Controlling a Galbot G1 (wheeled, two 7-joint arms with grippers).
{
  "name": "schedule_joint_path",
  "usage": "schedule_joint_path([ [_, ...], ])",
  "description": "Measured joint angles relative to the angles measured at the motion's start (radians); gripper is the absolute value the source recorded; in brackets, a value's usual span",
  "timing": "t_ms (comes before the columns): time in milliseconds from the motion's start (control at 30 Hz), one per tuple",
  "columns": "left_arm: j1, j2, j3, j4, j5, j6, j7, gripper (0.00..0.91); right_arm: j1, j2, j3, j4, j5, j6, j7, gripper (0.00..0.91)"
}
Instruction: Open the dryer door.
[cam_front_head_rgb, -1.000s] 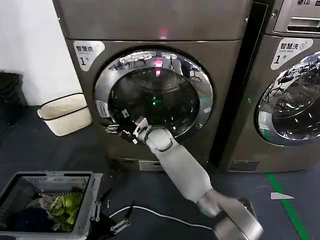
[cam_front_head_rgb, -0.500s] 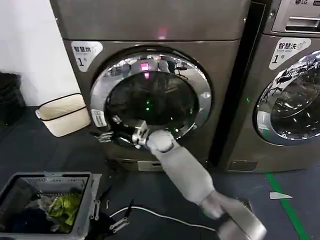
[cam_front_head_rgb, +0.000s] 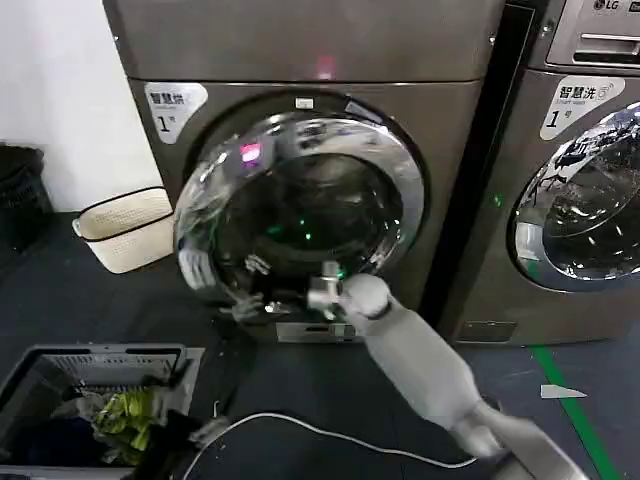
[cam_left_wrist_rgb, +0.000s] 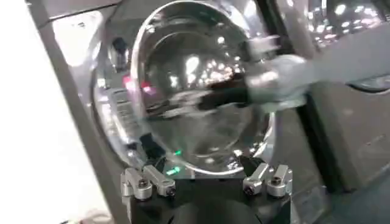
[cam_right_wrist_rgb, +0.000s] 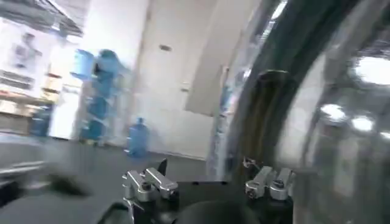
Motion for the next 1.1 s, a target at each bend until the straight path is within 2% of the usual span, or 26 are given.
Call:
schedule_joint_path([
  [300, -0.024, -0.004, -0.204, 0.002, 0.005, 0.003, 0.014, 0.907, -0.061, -0.136, 0.039, 0.132, 0.071, -0.005, -0.149, 0.907],
  [467, -0.070, 0.021, -0.256, 0.006, -0.045, 0.034, 0.013, 0.907, -0.112, -0.210, 0.079, 0.230, 0.076, -0.010, -0.251, 0.907],
  [800, -0.187, 0.120, -0.161, 0.037, -0.068, 0.098, 0.016, 0.907, -0.309, -0.359, 0.258, 0.415, 0.074, -0.013, -0.330, 0.907],
  [967, -0.248, 0.182, -0.066, 0.067, -0.067, 0.102, 0.018, 0.907, -0.501, -0.421, 0.472, 0.505, 0.078, 0.013, -0.342, 0.907],
  [1100, -0.305, 0.229, -0.002, 0.098, -0.074, 0.108, 0.018, 0.907, -0.699, -0.420, 0.695, 0.561, 0.093, 0.042, -0.334, 0.907],
])
